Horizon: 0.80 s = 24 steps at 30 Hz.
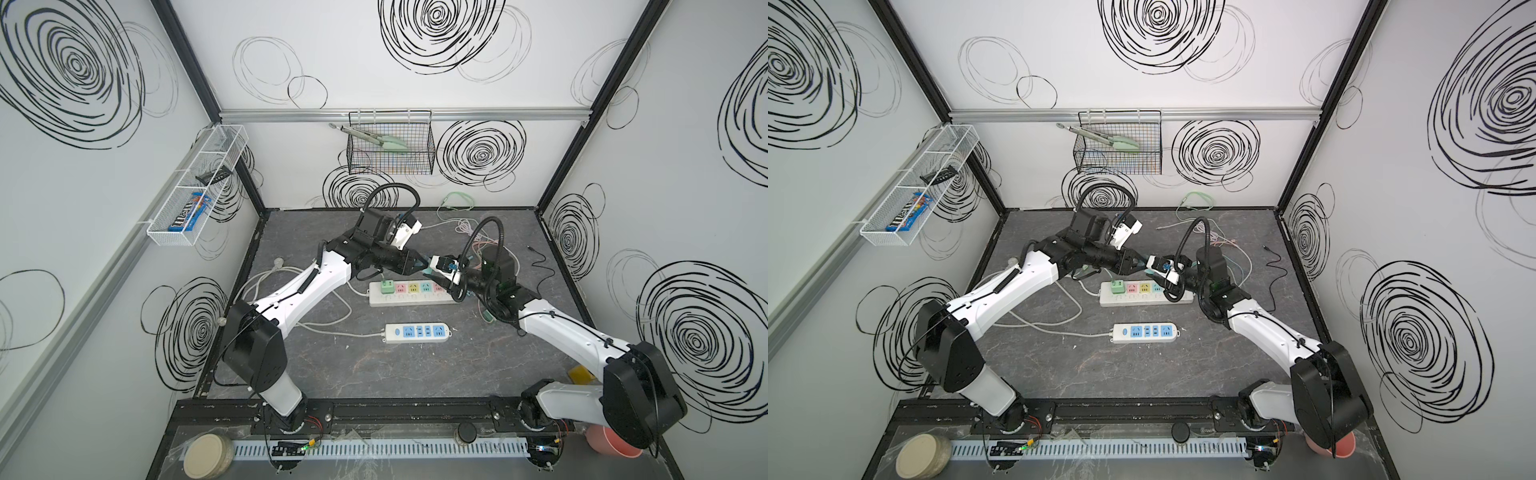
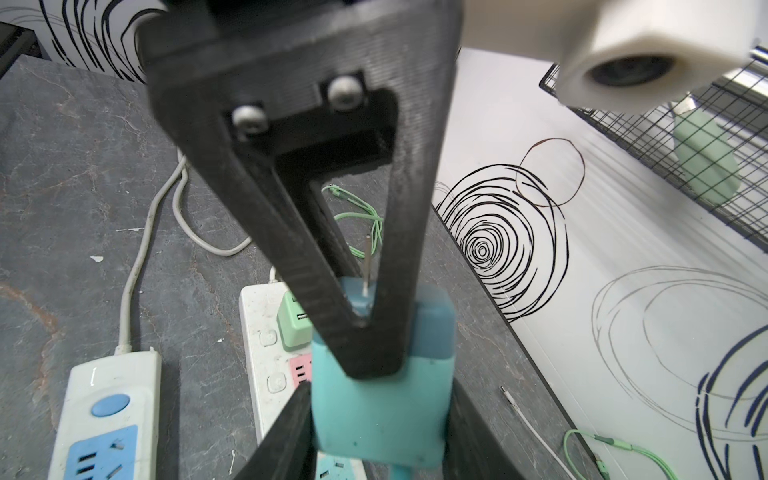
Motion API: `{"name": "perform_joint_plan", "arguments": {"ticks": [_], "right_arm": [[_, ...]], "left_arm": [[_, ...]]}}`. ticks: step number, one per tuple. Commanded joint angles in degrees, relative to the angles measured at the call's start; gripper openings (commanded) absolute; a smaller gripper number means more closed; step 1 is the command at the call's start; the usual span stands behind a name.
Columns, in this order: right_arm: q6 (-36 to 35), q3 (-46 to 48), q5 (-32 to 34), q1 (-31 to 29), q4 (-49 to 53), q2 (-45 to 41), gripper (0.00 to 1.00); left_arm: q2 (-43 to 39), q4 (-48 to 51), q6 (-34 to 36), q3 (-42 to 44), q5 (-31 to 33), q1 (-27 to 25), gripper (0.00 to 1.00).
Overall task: Insert the plug
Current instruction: 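Grasp the teal charger with the left gripper while the right gripper releases it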
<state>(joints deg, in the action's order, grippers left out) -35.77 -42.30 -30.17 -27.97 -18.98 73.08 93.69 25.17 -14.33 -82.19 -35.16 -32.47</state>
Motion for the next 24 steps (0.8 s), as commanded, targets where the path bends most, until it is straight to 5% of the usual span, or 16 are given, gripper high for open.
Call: {"name": "perform_joint_plan", "arguments": {"ticks": [1, 3, 7, 14, 20, 24], "right_arm": [[1.07, 0.10, -3.40, -0.95, -2.97, -0.70, 0.37], [2.39, 0.36, -3.05, -1.02, -3.50, -0.91, 0.40], [9.30, 0.73, 3.64, -0.97, -2.89, -2.59, 0.66], [20.60, 8.26, 11.91, 0.33, -5.17, -11.79, 0.88], [27.47, 12.62, 18.99, 1.05, -8.28, -16.74, 0.97], [46.01, 6.52, 24.48, 6.86, 0.69, -15.25, 0.97]], "left_arm": [[-1.17, -4.52, 1.78, 0.32, -1.02, -1.28, 0.09], [-2.06, -5.79, 1.75, 1.16, 0.87, -1.24, 0.00], [-4.16, -7.95, 1.37, 2.81, 3.14, -0.76, 0.00], [-5.52, -10.66, 1.03, 3.51, 3.89, -0.40, 0.00], [-6.48, -12.38, 0.62, 3.53, 5.54, -0.40, 0.00], [-7.59, -14.42, 0.62, 3.83, 6.41, -0.92, 0.00]]}}
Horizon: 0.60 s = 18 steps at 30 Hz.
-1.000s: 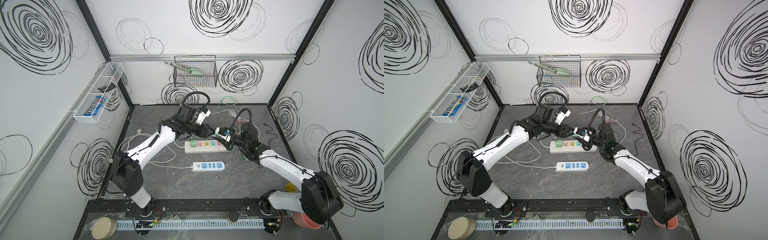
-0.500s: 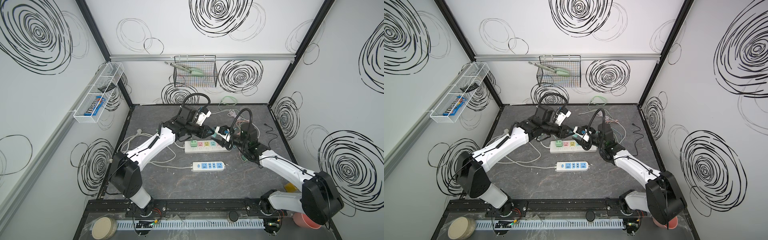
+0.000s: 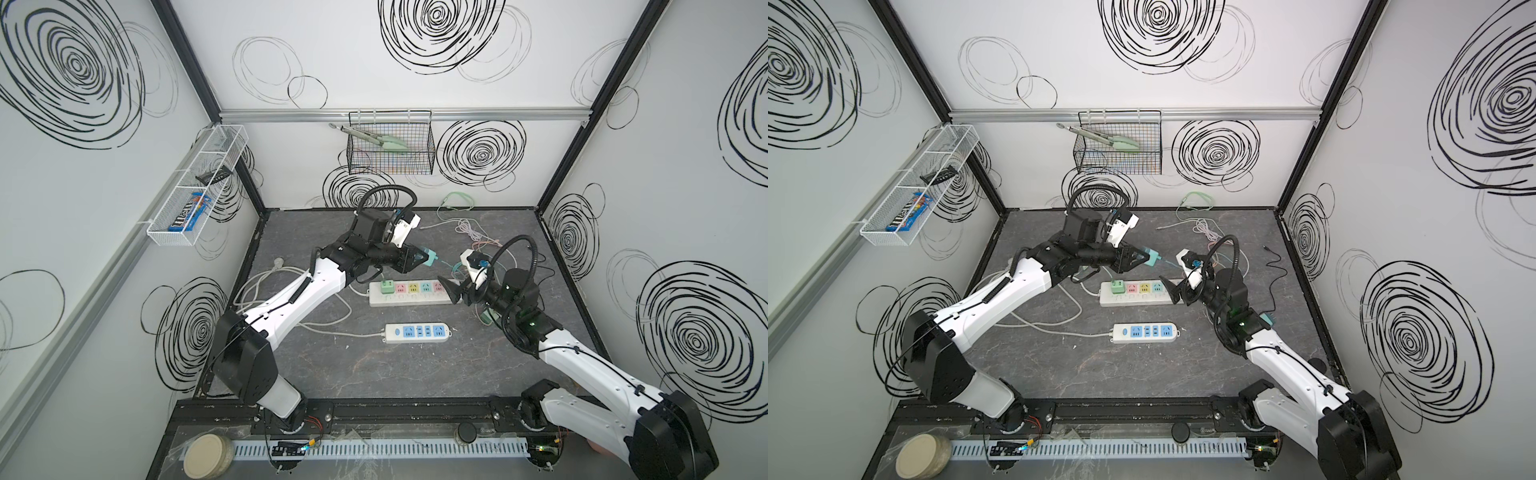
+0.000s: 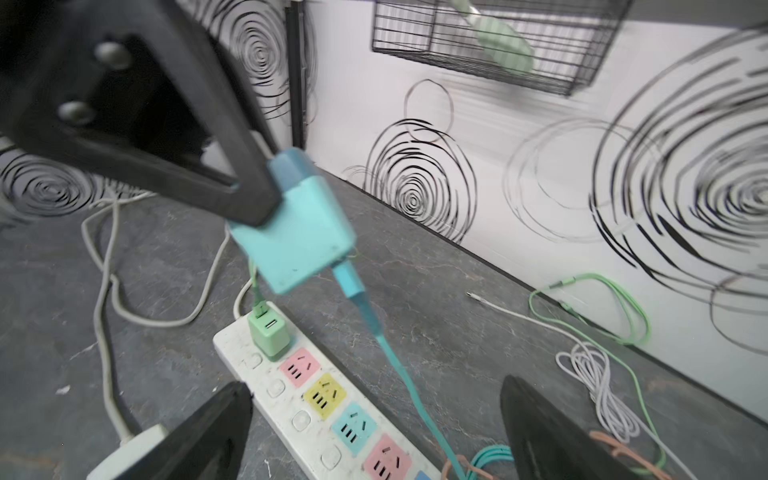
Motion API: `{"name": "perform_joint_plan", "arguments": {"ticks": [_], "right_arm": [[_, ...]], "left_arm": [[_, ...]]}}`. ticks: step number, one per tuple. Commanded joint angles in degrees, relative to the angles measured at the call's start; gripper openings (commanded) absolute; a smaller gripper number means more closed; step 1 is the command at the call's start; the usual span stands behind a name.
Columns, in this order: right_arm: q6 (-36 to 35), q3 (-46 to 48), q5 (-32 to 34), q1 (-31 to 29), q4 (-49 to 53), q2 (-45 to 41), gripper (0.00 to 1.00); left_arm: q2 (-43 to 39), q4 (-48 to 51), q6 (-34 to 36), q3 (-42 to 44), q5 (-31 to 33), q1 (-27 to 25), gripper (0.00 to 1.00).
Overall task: Insert the plug
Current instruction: 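Grasp the teal charger with the left gripper while the right gripper releases it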
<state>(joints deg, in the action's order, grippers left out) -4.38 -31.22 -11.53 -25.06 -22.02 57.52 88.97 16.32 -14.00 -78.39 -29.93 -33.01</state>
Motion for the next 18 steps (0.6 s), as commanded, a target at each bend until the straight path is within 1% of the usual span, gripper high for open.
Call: {"name": "perform_joint_plan", "arguments": {"ticks": [1, 4, 6, 7, 8, 10, 12, 14, 18], "right_arm": [[21.26, -5.91, 4.15, 7.25, 5.88, 1.01, 0.98], [36.58, -7.40, -3.29, 16.92, 9.21, 3.59, 0.97], [42.71, -7.60, -8.33, 21.99, 10.68, 5.81, 0.97], [43.46, -7.62, -11.30, 23.85, 10.87, 6.75, 0.97], [41.49, -7.46, -15.89, 25.16, 10.20, 7.74, 0.98], [36.91, -7.45, -18.89, 25.28, 10.77, 8.97, 1.00], [32.10, -6.71, -20.44, 24.11, 10.78, 9.24, 0.99], [28.25, -5.19, -19.68, 21.84, 9.28, 8.70, 0.99], [21.81, -0.55, -12.28, 14.70, 1.66, 7.03, 0.99]], "left_arm": [[-3.08, -6.05, 0.14, -0.13, 1.75, -0.59, 0.00], [-4.08, -8.79, -0.72, -0.36, 3.00, -1.16, 0.00], [-4.59, -11.06, -1.10, -0.57, 3.88, -1.64, 0.00], [-4.68, -11.86, -1.15, -0.83, 4.35, -1.90, 0.00], [-4.52, -12.43, -1.20, -1.39, 4.69, -2.24, 0.00], [-3.54, -12.42, -1.05, -3.26, 4.87, -2.80, 0.00], [-2.09, -11.79, -1.01, -6.05, 4.80, -3.23, 0.00], [-0.66, -11.00, -1.11, -9.06, 4.25, -3.61, 0.00], [2.15, -8.07, 0.05, -16.29, 3.96, -4.98, 0.00]]}}
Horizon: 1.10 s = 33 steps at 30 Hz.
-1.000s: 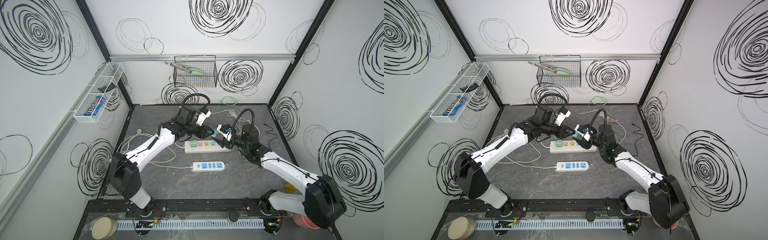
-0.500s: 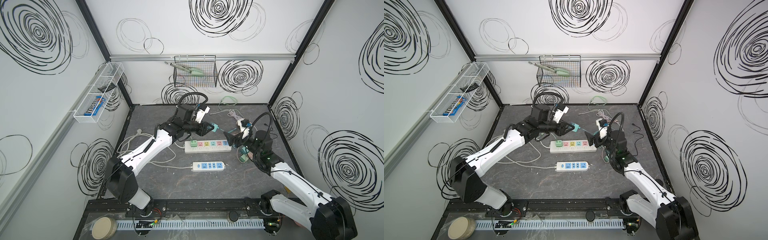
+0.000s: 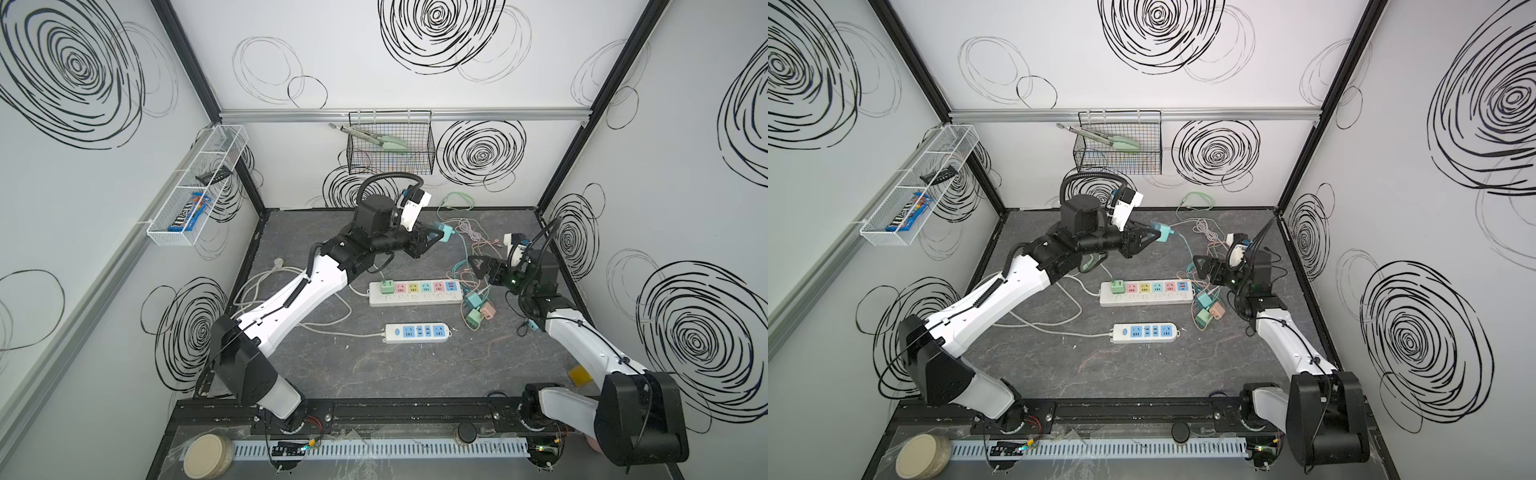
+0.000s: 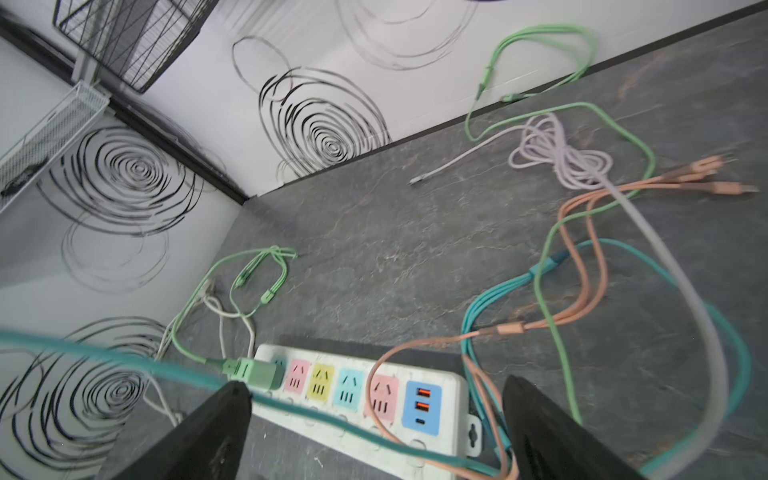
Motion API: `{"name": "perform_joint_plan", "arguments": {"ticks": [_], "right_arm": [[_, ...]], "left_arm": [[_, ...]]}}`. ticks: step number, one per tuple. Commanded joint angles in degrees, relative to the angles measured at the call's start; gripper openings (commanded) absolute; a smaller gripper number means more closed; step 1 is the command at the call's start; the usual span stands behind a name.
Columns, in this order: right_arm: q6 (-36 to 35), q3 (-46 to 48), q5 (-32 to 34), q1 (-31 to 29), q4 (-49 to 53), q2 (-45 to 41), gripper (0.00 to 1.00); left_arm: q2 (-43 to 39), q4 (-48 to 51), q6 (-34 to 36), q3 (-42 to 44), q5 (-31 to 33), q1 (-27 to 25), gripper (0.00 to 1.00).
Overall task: Insert the plug
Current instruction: 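Grasp the teal charger with the left gripper while the right gripper releases it, then hold the teal charger with the left gripper while the right arm rises away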
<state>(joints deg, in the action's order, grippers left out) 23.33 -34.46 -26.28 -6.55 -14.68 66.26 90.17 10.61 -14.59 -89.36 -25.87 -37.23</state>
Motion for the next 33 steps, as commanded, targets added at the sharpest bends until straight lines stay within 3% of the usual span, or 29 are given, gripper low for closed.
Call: {"name": "perform_joint_plan", "arguments": {"ticks": [1, 4, 6, 7, 12, 17, 23, 33], "right_arm": [[-7.45, 3.75, 3.87, -5.23, -8.03, -1.75, 0.99], [-8.47, 4.52, 14.79, -8.38, -11.94, -0.02, 0.99], [-2.85, 2.64, 25.42, -8.23, -9.98, 2.49, 0.96], [-1.54, 1.57, 27.54, -7.70, -8.97, 3.60, 0.91], [-4.36, -5.66, 29.92, -3.45, -6.01, 7.87, 0.33], [-6.20, -17.23, 24.99, 7.65, -7.02, 9.79, 0.02], [-8.45, -37.15, 20.85, 13.69, -7.89, 16.16, 0.00], [-10.01, -63.21, 11.03, 14.02, -9.28, 22.08, 0.00]], "left_arm": [[1.37, -1.63, 1.10, -6.89, -0.06, -1.11, 0.00], [1.94, 0.59, 2.38, -11.14, -1.33, -1.87, 0.00], [1.30, 1.25, 2.42, -12.31, -3.21, -1.97, 0.00], [0.67, 1.34, 2.36, -12.33, -3.68, -2.04, 0.00], [-3.01, 1.29, 2.93, -10.80, -2.74, -1.97, 0.00], [-1.16, 2.10, 2.90, -10.92, -1.77, -2.61, 0.00], [2.60, 2.90, 4.41, -15.32, -0.05, -5.15, 0.00], [1.53, 5.04, 5.81, -17.17, 4.39, -2.91, 0.00]]}}
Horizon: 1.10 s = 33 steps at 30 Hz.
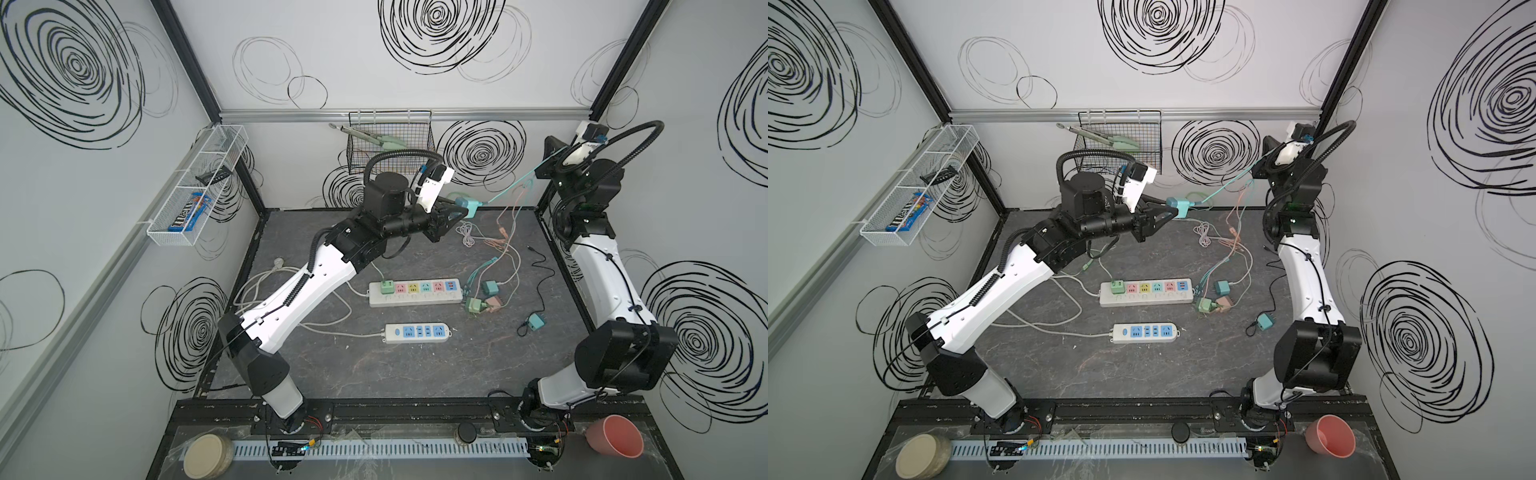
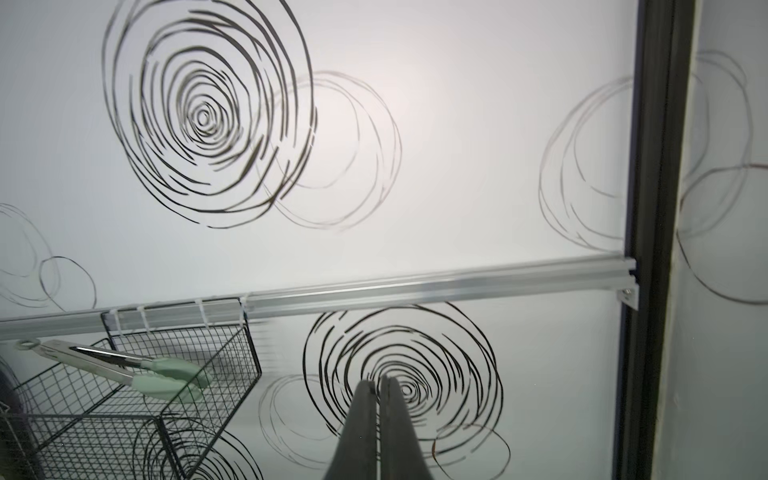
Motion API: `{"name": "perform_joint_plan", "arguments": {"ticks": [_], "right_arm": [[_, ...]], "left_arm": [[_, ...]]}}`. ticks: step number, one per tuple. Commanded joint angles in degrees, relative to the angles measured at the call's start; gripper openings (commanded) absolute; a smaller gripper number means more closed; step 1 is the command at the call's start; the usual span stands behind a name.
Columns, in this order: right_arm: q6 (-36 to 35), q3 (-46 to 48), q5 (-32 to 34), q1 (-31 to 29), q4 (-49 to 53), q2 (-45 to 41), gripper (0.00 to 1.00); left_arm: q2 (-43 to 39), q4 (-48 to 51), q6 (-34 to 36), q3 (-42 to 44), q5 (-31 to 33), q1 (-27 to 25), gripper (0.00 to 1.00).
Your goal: Insert the plug
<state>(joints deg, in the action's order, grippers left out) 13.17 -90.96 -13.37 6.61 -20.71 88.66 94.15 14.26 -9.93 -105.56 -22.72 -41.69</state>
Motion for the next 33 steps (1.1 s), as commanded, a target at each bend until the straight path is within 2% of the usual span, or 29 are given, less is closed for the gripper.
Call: {"name": "perform_joint_plan", "arguments": {"ticks": [1, 5, 7, 9, 13, 15, 18, 21, 22, 27, 30, 32, 33], "right_arm": [[0.02, -9.14, -2.15, 0.86, -3.20, 0.19, 0.00], [-1.37, -19.83, -2.77, 0.86, -1.61, 3.18, 0.00], [-1.18, -21.18, -4.23, 0.80, -0.22, 3.39, 0.00], [-1.32, -15.01, -5.82, 0.39, 0.71, 1.35, 0.00], [-0.51, 10.48, -1.60, -0.63, -2.78, -4.97, 0.00], [-0.04, 16.36, -2.64, -0.33, -0.80, -5.78, 0.00], [-2.80, 18.68, -6.40, -0.78, 7.37, -4.85, 0.16], [-4.13, 22.30, -7.07, -1.00, 11.00, -4.10, 0.51], [-4.39, 23.29, -6.47, -0.94, 11.74, -3.90, 0.60], [-5.80, 25.12, -4.98, -0.80, 16.69, -3.41, 0.76], [-3.95, 27.16, -7.21, -0.98, 18.68, -4.64, 0.83], [-1.38, 28.48, -5.12, -1.28, 20.81, -6.33, 0.87], [0.18, 29.26, -3.05, -1.30, 21.94, -7.18, 0.97]], "left_arm": [[-2.69, 1.30, 1.15, -1.01, 1.07, 1.82, 0.00], [-3.65, 0.99, 1.26, -0.97, 0.66, 2.31, 0.00], [-4.18, 0.37, 1.10, -0.02, 0.37, 2.32, 0.00], [-4.82, -0.43, 1.02, 1.89, 0.67, 2.36, 0.00], [-5.42, -1.84, -0.48, 5.88, 1.04, 3.55, 0.00], [-5.06, -1.92, -1.41, 6.99, 0.27, 4.40, 0.00], [-4.25, -1.17, -2.16, 8.18, 0.63, 5.04, 0.00], [-4.90, -2.30, -2.96, 10.17, 0.85, 5.26, 0.00], [-5.39, -2.97, -3.35, 10.90, 0.84, 5.50, 0.00], [-8.13, -5.76, -5.08, 13.30, -1.10, 7.60, 0.00], [-8.63, -5.47, -4.93, 13.71, -0.57, 8.26, 0.00], [-9.00, -5.23, -5.13, 13.86, 0.62, 9.17, 0.00], [-9.15, -5.49, -5.47, 14.05, 0.91, 9.70, 0.00]]}}
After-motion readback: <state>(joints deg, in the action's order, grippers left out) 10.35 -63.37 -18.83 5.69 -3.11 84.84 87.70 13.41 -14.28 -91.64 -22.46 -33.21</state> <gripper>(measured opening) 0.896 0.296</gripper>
